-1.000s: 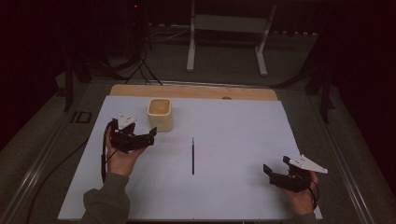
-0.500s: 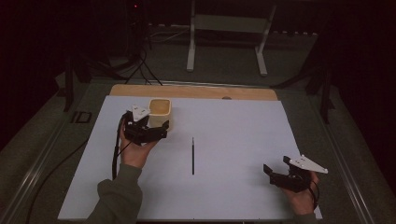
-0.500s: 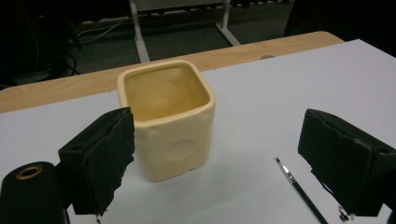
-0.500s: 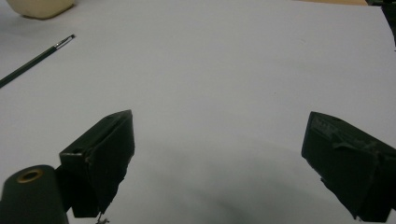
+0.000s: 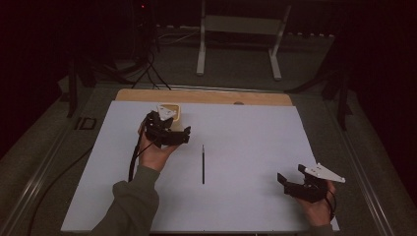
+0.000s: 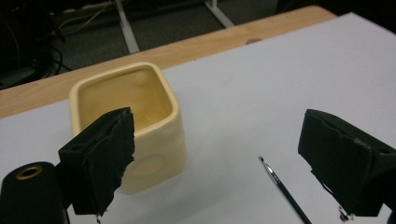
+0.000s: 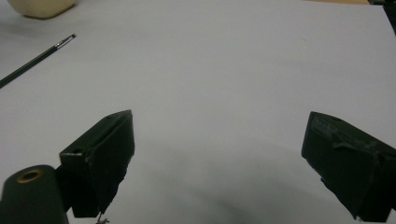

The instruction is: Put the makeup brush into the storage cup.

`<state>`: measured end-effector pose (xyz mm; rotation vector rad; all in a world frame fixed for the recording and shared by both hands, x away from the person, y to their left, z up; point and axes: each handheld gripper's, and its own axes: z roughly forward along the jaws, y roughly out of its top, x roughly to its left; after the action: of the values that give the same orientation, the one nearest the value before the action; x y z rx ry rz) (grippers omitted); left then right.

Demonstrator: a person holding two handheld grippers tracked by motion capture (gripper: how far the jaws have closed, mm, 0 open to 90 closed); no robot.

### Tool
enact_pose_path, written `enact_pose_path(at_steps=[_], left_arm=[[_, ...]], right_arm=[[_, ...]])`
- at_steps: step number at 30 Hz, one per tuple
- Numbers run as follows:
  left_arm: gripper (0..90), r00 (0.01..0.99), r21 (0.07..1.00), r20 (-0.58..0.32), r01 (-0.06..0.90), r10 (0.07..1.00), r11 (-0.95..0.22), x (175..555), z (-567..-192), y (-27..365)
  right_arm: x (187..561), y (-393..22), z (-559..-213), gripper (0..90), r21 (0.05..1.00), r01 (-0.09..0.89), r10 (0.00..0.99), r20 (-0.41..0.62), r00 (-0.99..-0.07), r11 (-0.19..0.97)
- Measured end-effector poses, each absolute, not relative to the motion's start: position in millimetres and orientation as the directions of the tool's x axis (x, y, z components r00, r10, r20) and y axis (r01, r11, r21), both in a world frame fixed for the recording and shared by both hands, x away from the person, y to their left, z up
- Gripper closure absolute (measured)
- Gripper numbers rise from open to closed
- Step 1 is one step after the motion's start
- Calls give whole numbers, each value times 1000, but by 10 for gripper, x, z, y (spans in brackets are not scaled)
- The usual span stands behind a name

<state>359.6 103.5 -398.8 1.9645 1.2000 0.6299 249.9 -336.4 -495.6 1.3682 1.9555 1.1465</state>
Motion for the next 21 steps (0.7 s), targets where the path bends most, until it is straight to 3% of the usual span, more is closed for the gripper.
enact_pose_path(at_steps=[9,21], left_arm=[[114,484,689,73,608,872,-395,3719,-4045,908],[117,528,584,60,670,847,-459,3828,-4082,811]], right_arm=[[2501,-3365,-4959,93,846,512,923,70,-379,147],[2502,-3362,-4959,93,845,513,922,69,-381,149]])
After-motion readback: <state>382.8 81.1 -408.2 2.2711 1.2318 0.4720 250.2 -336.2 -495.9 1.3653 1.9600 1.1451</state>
